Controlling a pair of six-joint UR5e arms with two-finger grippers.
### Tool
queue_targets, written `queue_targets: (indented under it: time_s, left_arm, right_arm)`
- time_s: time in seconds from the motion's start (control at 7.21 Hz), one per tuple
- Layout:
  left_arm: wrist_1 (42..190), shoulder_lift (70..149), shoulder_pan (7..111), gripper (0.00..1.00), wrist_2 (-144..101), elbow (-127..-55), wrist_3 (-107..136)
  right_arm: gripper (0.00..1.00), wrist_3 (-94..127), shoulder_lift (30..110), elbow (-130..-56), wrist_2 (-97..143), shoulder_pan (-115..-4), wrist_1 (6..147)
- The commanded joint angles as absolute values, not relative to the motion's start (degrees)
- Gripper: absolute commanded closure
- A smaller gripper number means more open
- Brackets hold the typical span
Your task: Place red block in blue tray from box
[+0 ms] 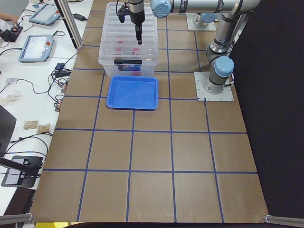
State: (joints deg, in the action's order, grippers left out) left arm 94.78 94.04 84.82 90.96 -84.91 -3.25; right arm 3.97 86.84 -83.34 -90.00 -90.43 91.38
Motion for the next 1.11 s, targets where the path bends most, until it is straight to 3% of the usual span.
queue_targets:
  time_s: [0.0,0.42,0.97]
  left_arm:
    - [94.83,94.04,84.81,0.00,91.05,-84.99,-3.34]
    - [94.83,94.04,84.81,0.00,91.23,-85.08,-3.43]
    - [95.01,94.13,84.81,0.00,91.41,-85.17,-3.78]
  right_arm:
    - [0.00,2.74,84.48,-81.58,-89.91,-90.26,91.76]
    - [0.00,-4.79,75.61,-77.96,-89.73,-87.20,94.55]
    - [0.01,-11.76,72.07,-85.83,-89.73,-83.67,105.07]
